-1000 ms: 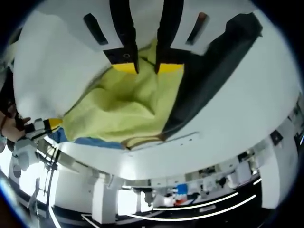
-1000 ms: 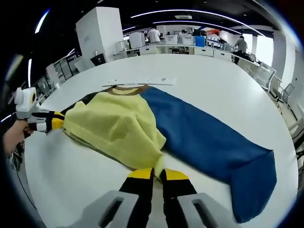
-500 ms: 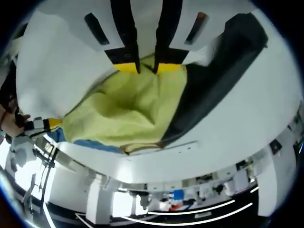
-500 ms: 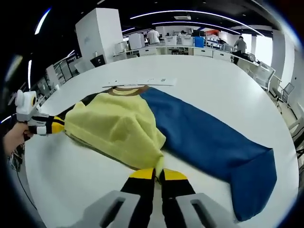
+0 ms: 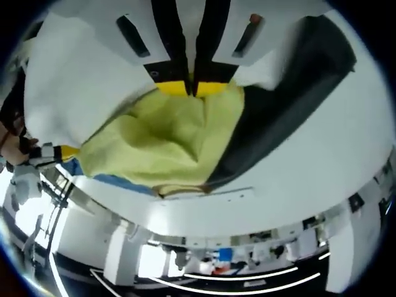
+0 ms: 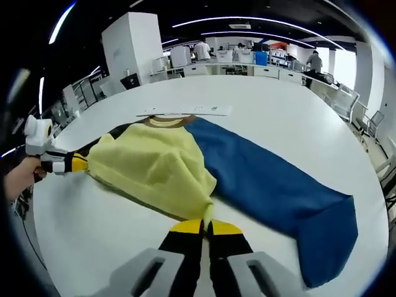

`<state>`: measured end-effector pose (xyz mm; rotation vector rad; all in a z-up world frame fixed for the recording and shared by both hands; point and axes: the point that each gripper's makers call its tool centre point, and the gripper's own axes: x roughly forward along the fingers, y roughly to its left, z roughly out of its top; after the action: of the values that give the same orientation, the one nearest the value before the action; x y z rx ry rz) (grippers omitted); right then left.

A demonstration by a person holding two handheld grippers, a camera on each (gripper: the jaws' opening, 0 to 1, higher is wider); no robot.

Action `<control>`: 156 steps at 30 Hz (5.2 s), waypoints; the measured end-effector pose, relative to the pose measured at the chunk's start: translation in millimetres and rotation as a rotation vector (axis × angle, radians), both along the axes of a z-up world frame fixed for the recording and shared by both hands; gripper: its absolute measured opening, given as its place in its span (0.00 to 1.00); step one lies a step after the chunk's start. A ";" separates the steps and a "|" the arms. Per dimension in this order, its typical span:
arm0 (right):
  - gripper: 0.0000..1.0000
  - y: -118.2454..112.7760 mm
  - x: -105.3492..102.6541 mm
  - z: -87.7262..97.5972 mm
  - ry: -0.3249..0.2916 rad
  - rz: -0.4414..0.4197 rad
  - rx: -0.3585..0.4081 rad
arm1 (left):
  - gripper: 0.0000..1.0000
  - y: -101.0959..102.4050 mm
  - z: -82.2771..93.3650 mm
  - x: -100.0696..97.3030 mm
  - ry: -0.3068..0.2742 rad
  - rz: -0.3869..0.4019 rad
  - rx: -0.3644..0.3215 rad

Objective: Fold the garment on the visible template until the final outline fits inside the template.

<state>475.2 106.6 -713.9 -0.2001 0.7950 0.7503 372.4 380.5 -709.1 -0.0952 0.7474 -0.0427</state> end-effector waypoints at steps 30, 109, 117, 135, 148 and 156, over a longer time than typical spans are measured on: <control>0.00 -38.1 -69.8 31.8 -0.003 0.097 0.050 | 0.00 -5.1 33.1 -103.0 0.044 -0.060 0.062; 0.05 -81.3 -197.6 -8.0 0.078 0.144 -0.068 | 0.01 -34.7 -11.7 -226.5 0.244 -0.005 0.036; 0.11 -93.7 -195.5 4.1 0.120 0.084 -0.042 | 0.05 -24.5 -4.9 -230.5 0.212 0.038 0.022; 0.09 -84.4 -187.8 -12.3 0.104 0.055 -0.102 | 0.13 -29.5 -9.9 -222.4 0.199 0.084 -0.020; 0.00 -88.2 -186.0 -17.9 0.154 -0.027 -0.082 | 0.09 -32.5 -19.9 -226.7 0.262 0.095 -0.013; 0.00 -85.2 -185.7 -17.8 0.125 0.001 -0.118 | 0.01 -41.3 -21.3 -225.3 0.270 0.093 -0.052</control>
<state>289.5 21.4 -731.7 -0.2616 0.9591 0.7219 147.1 339.2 -730.4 -0.1881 1.0112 0.0402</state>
